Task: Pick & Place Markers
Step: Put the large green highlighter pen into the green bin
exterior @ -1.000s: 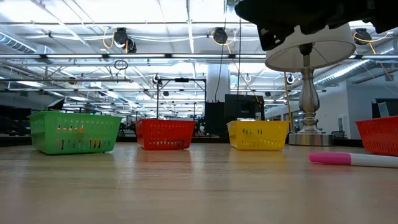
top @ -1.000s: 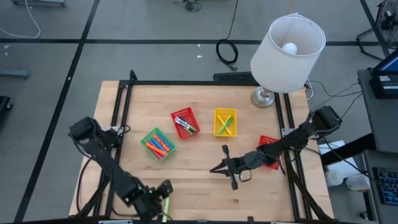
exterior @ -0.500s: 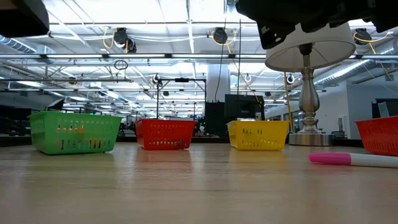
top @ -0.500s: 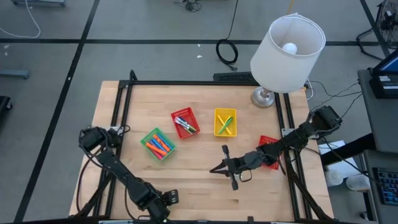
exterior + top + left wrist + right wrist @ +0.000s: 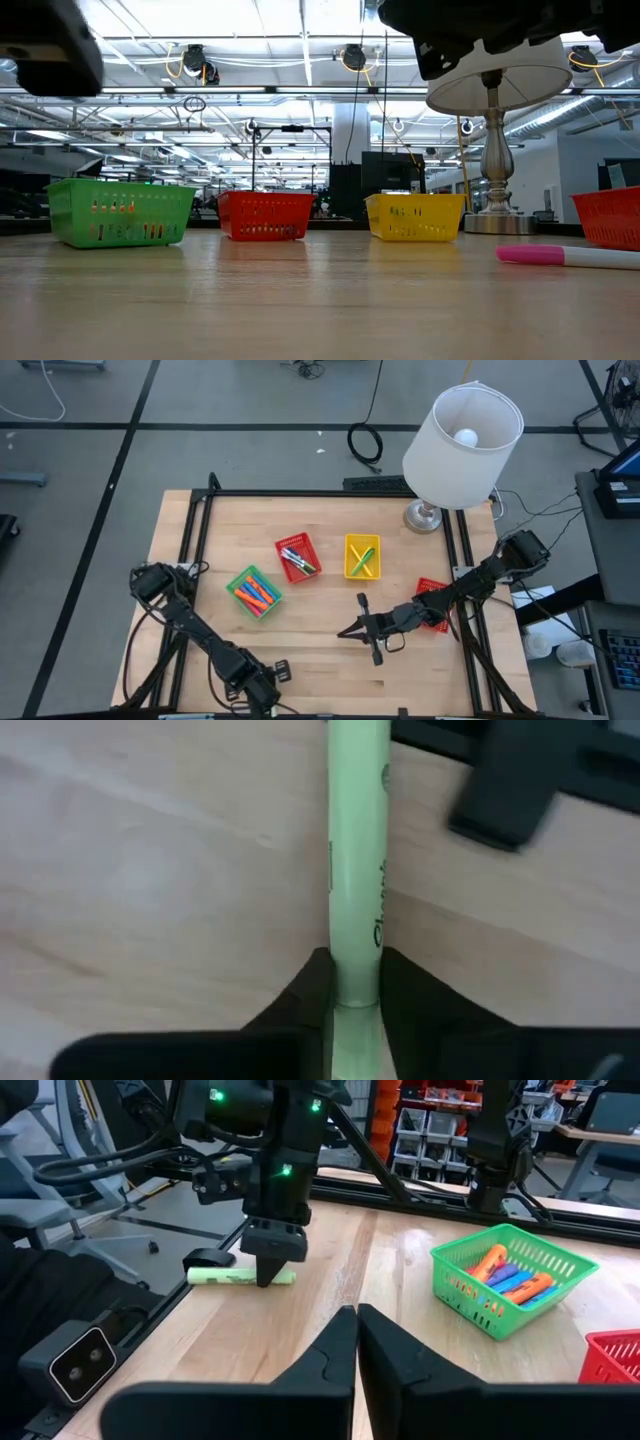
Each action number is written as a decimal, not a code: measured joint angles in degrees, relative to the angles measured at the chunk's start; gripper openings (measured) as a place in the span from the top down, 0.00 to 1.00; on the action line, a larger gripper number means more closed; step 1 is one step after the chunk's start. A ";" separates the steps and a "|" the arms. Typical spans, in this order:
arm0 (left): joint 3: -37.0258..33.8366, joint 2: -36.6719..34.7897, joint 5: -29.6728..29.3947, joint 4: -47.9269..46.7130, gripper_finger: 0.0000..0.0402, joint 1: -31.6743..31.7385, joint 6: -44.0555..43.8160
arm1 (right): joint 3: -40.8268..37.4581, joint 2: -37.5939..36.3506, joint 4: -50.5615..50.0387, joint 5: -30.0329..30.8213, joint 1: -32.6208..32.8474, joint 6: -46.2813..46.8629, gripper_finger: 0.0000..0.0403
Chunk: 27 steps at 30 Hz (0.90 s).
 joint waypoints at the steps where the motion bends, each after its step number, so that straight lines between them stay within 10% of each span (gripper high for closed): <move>1: 0.00 0.00 -0.09 0.19 0.86 0.13 -1.60 | 0.01 0.00 0.00 0.01 0.00 0.00 1.00; 16: -0.11 -5.98 -14.11 -8.68 0.86 -1.39 -11.51 | 0.04 0.02 -0.85 0.00 0.02 0.38 1.00; 27: -0.09 -27.73 -30.51 -31.49 0.86 1.71 -24.84 | 0.06 0.02 -2.14 0.01 0.04 1.68 1.00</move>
